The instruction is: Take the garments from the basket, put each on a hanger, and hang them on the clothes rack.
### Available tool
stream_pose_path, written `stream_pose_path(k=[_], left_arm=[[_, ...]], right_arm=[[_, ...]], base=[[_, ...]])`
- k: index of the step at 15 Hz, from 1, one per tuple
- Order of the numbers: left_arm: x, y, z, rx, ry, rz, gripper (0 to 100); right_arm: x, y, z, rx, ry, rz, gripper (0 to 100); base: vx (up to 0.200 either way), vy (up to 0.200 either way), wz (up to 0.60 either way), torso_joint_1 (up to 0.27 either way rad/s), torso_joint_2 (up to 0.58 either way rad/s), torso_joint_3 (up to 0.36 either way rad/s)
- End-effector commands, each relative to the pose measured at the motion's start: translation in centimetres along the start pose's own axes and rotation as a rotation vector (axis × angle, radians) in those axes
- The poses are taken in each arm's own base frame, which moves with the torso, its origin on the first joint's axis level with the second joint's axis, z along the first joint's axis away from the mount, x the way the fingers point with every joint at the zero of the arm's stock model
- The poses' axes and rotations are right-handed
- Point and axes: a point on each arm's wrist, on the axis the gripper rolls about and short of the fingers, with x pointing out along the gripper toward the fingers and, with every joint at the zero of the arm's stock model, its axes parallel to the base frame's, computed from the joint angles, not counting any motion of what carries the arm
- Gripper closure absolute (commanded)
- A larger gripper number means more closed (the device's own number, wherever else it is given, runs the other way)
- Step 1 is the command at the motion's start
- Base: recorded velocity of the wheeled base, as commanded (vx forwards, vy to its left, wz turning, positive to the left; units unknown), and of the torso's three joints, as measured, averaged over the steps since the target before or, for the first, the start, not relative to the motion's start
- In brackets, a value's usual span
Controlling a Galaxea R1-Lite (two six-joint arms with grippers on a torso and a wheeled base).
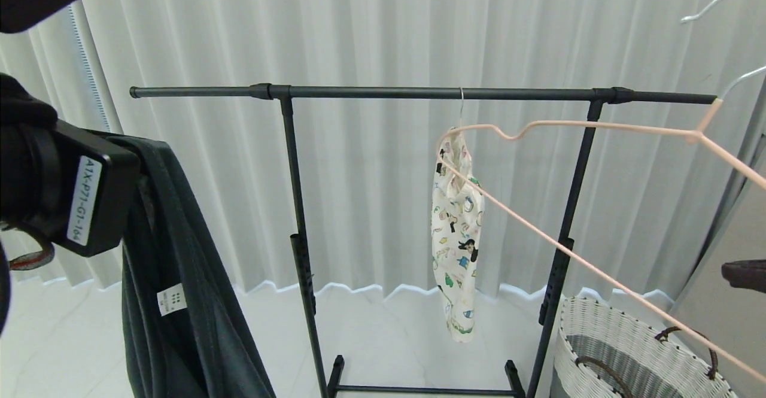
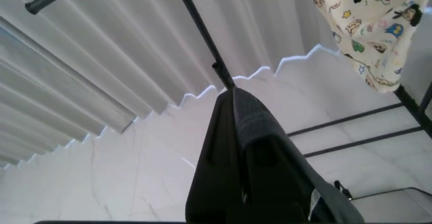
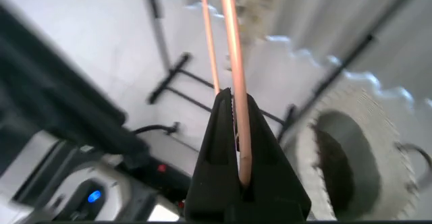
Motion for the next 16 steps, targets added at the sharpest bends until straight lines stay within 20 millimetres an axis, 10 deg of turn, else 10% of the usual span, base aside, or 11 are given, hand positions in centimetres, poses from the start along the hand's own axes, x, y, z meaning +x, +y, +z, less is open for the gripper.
stream_pose_path(k=[1,7,16], left_arm=[[1.6,-0.5,0.2,-0.013,0.028,0.036,100],[5.3,-2.3,1.9,-0.168,0.071,0.081,100],[5.0,-3.9,3.9,-0.290,0.023,-0.009,100]], right_arm=[[-0.6,1.6,-0.4,-0.017,0.015,0.160,100],[-0.2,4.1,-2.1,-0.013,0.079,0.371,100],[3.4,5.2,-1.6,0.061,0.078,0.361,100]], base=[[0.000,0.000,0.00,0.000,0.00,0.000],[0.000,0.000,0.00,0.000,0.00,0.000],[0.000,0.000,0.00,0.000,0.00,0.000]])
